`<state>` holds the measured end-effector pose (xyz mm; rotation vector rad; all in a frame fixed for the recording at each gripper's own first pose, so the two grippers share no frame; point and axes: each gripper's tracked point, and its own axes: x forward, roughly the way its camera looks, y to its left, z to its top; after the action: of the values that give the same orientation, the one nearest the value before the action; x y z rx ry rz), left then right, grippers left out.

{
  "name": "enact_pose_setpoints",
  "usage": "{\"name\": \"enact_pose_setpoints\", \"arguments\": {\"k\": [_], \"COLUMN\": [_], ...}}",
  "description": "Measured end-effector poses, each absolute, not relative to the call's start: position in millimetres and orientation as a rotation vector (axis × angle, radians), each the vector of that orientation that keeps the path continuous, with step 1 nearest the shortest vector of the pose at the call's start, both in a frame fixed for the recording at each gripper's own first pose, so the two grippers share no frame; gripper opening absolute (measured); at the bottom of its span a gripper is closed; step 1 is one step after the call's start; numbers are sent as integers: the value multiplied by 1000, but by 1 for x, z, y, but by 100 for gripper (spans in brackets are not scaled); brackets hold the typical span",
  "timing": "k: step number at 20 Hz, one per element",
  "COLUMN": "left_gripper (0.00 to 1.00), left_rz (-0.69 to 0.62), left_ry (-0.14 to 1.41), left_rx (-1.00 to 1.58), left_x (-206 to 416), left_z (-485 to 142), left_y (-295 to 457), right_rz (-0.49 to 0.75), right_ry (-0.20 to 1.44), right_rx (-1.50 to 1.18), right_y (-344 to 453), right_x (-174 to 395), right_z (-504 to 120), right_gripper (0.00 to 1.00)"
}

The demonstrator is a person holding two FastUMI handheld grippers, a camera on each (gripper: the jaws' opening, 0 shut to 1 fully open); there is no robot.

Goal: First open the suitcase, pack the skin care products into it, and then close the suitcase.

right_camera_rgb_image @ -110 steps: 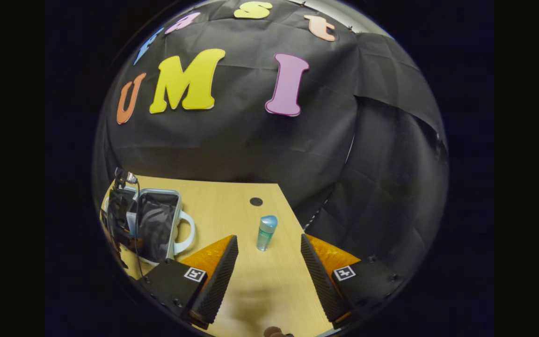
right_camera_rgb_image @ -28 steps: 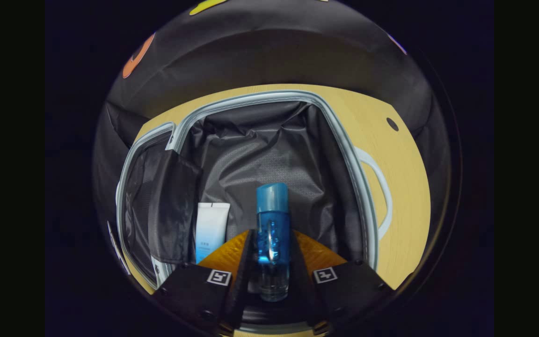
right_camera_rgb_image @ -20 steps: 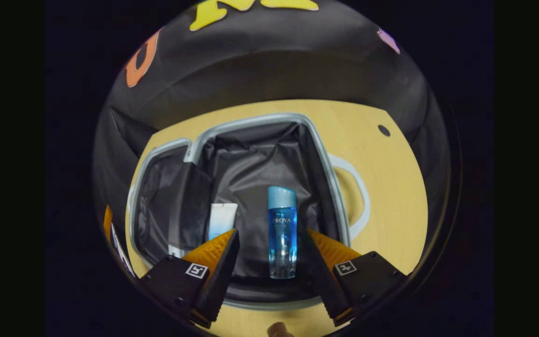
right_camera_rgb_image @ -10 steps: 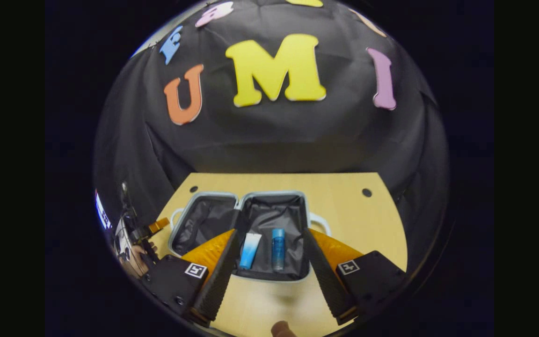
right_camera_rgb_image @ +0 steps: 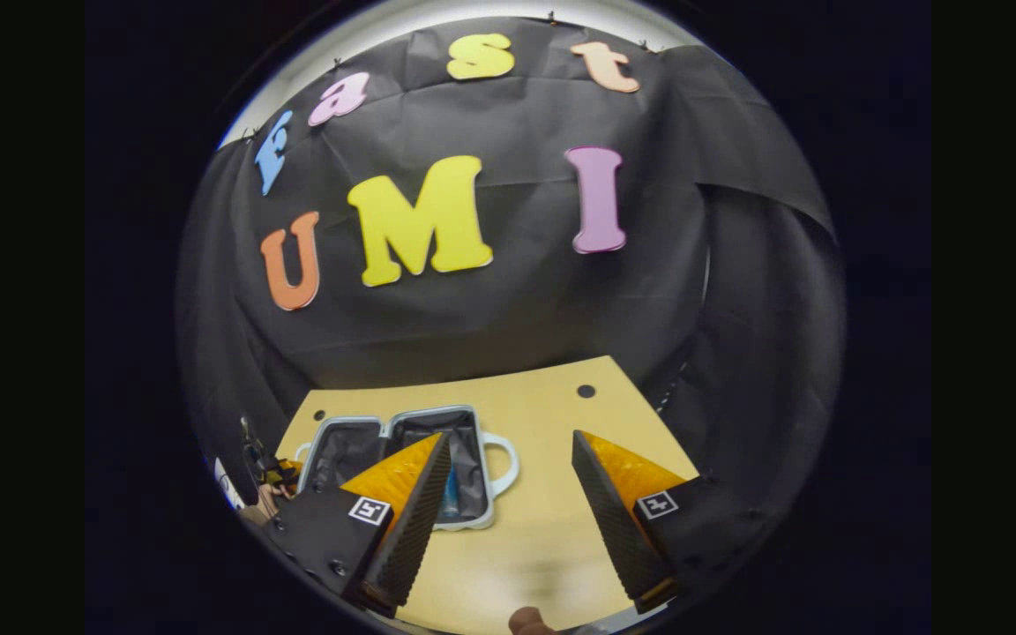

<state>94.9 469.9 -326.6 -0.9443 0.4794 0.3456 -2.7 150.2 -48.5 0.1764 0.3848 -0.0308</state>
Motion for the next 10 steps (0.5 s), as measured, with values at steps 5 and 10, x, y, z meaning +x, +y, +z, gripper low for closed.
{"name": "enact_pose_setpoints", "arguments": {"k": [5, 10], "left_gripper": [14, 12], "left_rz": [367, 383], "left_ry": [514, 408], "left_rx": [-853, -697], "left_x": [94, 104], "left_z": [-315, -238], "left_y": [469, 463], "right_rz": [-102, -91], "right_ry": [353, 319], "right_rx": [248, 268], "right_y": [110, 74], "right_x": [-20, -27], "right_z": [-39, -34], "right_gripper": [82, 82]}}
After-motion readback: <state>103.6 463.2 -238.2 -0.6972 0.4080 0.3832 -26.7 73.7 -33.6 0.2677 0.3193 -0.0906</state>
